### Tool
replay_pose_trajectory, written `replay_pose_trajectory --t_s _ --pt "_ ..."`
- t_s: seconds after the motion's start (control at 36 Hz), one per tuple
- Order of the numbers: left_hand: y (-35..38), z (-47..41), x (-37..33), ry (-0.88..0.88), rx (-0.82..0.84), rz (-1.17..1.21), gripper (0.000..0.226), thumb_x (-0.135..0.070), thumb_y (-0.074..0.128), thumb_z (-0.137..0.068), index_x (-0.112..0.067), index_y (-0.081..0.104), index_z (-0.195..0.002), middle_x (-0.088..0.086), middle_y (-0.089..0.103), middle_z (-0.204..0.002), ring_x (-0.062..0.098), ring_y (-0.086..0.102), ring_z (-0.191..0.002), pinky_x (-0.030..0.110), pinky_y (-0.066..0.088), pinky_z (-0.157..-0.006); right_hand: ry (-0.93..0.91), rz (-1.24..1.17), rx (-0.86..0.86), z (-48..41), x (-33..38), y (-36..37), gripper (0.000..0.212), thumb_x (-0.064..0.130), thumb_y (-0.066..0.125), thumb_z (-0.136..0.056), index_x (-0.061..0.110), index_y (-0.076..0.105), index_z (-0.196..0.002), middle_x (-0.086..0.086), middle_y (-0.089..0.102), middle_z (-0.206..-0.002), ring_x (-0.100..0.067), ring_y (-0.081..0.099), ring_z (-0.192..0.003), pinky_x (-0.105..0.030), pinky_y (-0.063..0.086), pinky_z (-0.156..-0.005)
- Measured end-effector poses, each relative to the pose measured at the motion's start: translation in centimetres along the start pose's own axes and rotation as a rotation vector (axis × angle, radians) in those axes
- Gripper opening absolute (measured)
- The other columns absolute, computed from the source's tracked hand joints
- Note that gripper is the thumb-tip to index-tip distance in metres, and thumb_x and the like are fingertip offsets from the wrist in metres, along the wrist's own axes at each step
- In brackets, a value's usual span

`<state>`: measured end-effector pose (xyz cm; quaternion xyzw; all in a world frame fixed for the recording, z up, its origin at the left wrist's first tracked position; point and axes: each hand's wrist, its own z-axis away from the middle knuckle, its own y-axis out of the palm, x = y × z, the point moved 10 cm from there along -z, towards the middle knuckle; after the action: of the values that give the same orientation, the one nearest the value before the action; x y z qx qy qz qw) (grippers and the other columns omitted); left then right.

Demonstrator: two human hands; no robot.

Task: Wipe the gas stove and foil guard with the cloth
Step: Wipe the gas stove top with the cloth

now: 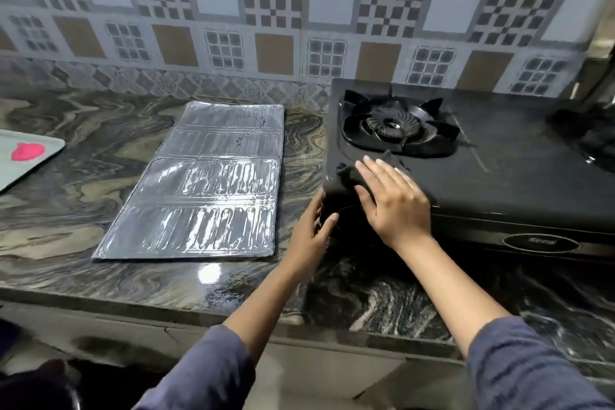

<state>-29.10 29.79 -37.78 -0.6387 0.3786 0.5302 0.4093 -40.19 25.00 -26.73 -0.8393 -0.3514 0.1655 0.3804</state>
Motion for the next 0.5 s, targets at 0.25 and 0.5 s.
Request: replay_pose_trajectory --t_s 0.25,0.5 --pt "-0.7 -0.4 0.2 0.023 0.055 -0.079 0.057 -0.020 0.054 -0.093 -0.020 0.029 -0.145 0.001 0.038 -0.149 0.012 0.038 -0.135 0.029 0.036 -0.110 0.099 -0.011 -0.038 -0.7 1.1 0.7 0.038 0.033 0.040 -0.096 0.016 0.063 -0.120 -0.001 0.066 -0.121 -0.017 0.063 -0.111 -0.032 0.049 -0.095" --pt "-1.7 -1.5 0.3 0.089 0.131 -0.143 0.057 -0.023 0.059 -0.089 -0.019 0.037 -0.141 -0.004 0.051 -0.138 0.002 0.051 -0.121 0.014 0.044 -0.097 0.169 -0.036 0.005 -3.2 4.5 1.7 0.039 0.031 0.040 -0.091 0.012 0.068 -0.112 -0.004 0.070 -0.112 -0.020 0.066 -0.106 -0.033 0.050 -0.092"
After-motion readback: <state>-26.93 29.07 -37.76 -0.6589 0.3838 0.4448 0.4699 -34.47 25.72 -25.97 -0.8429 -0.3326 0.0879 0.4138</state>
